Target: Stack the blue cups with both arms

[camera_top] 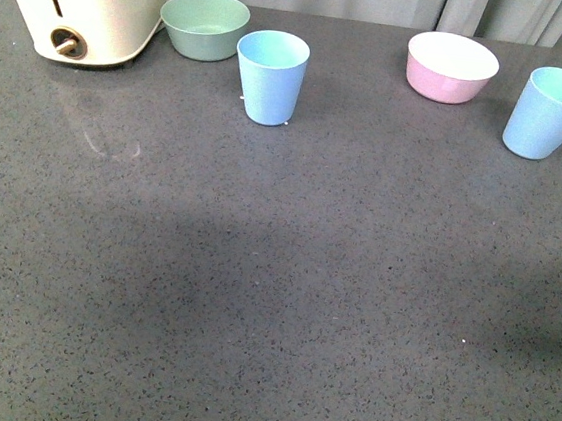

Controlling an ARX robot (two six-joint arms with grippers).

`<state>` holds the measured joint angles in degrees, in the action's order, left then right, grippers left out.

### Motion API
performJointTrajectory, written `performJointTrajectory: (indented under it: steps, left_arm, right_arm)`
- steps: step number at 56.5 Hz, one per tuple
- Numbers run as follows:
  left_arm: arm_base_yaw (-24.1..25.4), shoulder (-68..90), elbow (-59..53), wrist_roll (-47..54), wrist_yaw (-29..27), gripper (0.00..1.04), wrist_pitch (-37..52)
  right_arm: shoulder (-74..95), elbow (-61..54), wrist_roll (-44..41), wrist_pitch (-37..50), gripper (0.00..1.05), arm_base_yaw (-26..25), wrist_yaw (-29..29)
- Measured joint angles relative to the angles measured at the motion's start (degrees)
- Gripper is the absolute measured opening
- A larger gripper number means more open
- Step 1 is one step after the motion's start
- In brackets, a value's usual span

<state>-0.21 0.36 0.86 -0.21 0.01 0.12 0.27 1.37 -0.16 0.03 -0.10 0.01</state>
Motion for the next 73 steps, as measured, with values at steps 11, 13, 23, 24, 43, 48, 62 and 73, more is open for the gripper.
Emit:
performJointTrajectory:
  steps: [11, 13, 23, 24, 43, 48, 62, 73]
  left_arm:
    - [0.0, 0.0, 0.0, 0.0, 0.0, 0.96, 0.0]
    - [0.0, 0.0, 0.0, 0.0, 0.0, 0.96, 0.0]
    - [0.0, 0.0, 0.0, 0.0, 0.0, 0.96, 0.0]
    - [0.0, 0.0, 0.0, 0.0, 0.0, 0.96, 0.0]
    - [0.0, 15.0, 9.0, -4.1, 3.3, 0.96, -17.0]
    - [0.3, 26.2, 13.6, -5.4, 5.9, 0.96, -14.6]
    - [-3.4, 60.1, 30.1, -6.4, 5.6, 0.96, 4.9]
    - [-7.4, 79.7, 41.8, -7.2, 4.1, 0.96, 9.7]
  right_arm:
    - [0.0, 0.0, 0.0, 0.0, 0.96, 0.0, 0.0]
    - [0.0, 0.0, 0.0, 0.0, 0.96, 0.0, 0.0]
    - [0.0, 0.0, 0.0, 0.0, 0.96, 0.0, 0.0]
    - [0.0, 0.0, 0.0, 0.0, 0.96, 0.0, 0.0]
    - [0.0, 0.0, 0.0, 0.0, 0.96, 0.0, 0.0]
    - [0.0, 0.0, 0.0, 0.0, 0.96, 0.0, 0.0]
    - [0.0, 0.0, 0.0, 0.0, 0.96, 0.0, 0.0]
    - [0.0, 0.0, 0.0, 0.0, 0.96, 0.0, 0.0]
